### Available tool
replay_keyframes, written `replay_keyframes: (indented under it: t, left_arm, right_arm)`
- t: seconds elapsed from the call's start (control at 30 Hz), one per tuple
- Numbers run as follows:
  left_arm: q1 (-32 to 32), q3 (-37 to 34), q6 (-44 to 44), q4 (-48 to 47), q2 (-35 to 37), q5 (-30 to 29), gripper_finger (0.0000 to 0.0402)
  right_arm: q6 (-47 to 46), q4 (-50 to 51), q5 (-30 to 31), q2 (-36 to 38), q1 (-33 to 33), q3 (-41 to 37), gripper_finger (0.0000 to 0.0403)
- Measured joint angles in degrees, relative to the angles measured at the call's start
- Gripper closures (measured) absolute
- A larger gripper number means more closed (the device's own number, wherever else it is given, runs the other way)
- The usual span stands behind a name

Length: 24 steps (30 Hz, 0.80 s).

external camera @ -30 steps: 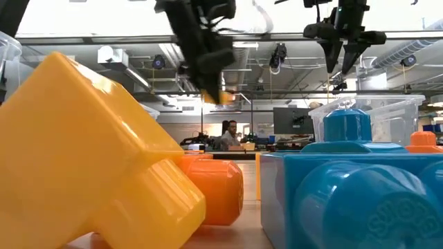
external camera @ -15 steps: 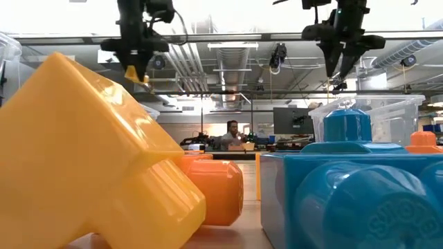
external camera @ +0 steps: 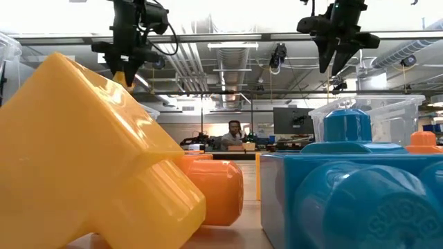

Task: Sort blocks
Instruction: Put the center yellow game piece into the top left transparent bin, then put the middle left orange game piece into the top right transparent bin

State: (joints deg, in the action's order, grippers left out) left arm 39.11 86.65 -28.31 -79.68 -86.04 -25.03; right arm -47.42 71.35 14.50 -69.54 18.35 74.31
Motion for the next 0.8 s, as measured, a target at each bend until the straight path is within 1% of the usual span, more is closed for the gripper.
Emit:
replay_keyframes:
  t: [0.2, 0.4, 0.47, 0.63, 0.8]
  left_arm:
    - [-0.2, 0.0, -0.1, -0.1, 0.0, 0.0, 0.0221]
    - [-0.9, 0.0, -1.1, -0.4, 0.0, 0.0, 0.0217]
    - [-2.0, 0.0, -1.6, -0.4, 0.3, 1.0, 0.0217]
    - [-7.4, 0.0, -5.7, -0.3, 0.5, 6.4, 0.0217]
    - [-16.9, 0.0, -11.6, -0.3, 0.5, 10.9, 0.0216]
  right_arm:
    - [0.0, 0.0, 0.0, 0.0, 0.0, 0.0, 0.0239]
    - [-0.2, 0.0, -1.7, 0.0, -0.1, 0.0, 0.023]
    - [-0.2, 0.0, -2.3, 0.0, -0.4, 0.0, 0.0229]
    - [-0.2, 0.0, -2.7, 0.0, -0.6, 0.0, 0.0236]
    - [0.0, 0.0, -2.7, 0.0, -0.6, 0.0, 0.0246]
